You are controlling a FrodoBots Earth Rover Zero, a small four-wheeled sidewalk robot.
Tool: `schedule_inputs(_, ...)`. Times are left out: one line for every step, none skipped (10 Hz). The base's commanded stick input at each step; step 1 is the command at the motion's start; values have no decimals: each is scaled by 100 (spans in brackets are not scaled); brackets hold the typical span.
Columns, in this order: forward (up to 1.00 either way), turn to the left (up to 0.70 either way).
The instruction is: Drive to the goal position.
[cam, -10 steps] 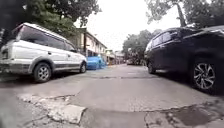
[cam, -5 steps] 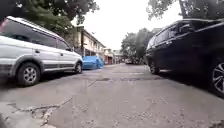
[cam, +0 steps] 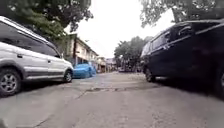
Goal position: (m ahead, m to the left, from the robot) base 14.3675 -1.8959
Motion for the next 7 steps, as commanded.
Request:
schedule_inputs(100, 27)
schedule_inputs(100, 27)
schedule_inputs(100, 20)
schedule_inputs(100, 1)
schedule_inputs(100, 0)
schedule_inputs(100, 0)
schedule_inputs(100, 0)
